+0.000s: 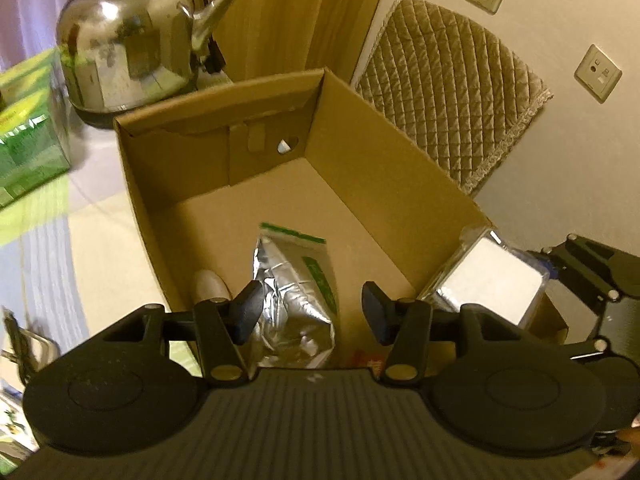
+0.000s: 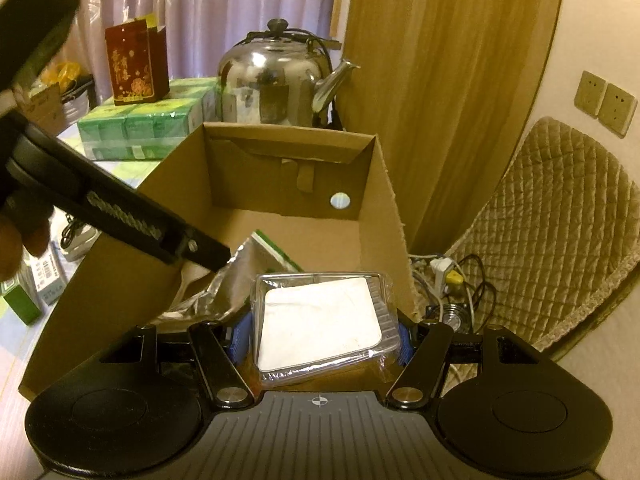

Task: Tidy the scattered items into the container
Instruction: 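Open both grippers to release the foil bag and plastic box into the box, then move both tools back over the table toward the medicine boxes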

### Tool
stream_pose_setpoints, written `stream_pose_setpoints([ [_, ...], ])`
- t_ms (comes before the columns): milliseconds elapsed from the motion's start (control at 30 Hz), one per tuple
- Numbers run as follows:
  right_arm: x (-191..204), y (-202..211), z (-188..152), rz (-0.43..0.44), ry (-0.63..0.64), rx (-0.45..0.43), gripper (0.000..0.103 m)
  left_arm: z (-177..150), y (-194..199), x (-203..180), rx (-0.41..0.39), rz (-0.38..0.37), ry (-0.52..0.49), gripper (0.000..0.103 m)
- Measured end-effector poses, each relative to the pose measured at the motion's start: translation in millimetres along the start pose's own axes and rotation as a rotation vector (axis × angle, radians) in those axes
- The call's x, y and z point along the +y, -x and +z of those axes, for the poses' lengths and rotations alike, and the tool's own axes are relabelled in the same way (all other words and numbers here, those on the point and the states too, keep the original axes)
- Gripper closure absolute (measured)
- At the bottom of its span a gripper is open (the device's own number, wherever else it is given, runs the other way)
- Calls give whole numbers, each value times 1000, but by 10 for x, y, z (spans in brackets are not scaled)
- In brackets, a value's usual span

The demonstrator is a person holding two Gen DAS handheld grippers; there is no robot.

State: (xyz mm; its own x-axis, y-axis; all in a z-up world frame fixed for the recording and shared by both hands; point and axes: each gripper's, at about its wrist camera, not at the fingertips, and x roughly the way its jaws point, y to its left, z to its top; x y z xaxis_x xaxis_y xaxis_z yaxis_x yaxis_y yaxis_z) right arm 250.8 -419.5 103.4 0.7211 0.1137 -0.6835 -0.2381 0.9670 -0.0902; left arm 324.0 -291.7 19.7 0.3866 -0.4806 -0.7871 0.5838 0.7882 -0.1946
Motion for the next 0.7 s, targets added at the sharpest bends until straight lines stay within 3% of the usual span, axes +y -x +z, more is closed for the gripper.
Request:
stream_pose_setpoints([
  [300, 52, -130, 48, 42, -30, 33, 40, -72, 433, 63, -78, 14, -17, 49],
  [700, 92, -270, 100, 77, -61, 52, 35, -288, 697, 250, -111, 29, -2, 44],
])
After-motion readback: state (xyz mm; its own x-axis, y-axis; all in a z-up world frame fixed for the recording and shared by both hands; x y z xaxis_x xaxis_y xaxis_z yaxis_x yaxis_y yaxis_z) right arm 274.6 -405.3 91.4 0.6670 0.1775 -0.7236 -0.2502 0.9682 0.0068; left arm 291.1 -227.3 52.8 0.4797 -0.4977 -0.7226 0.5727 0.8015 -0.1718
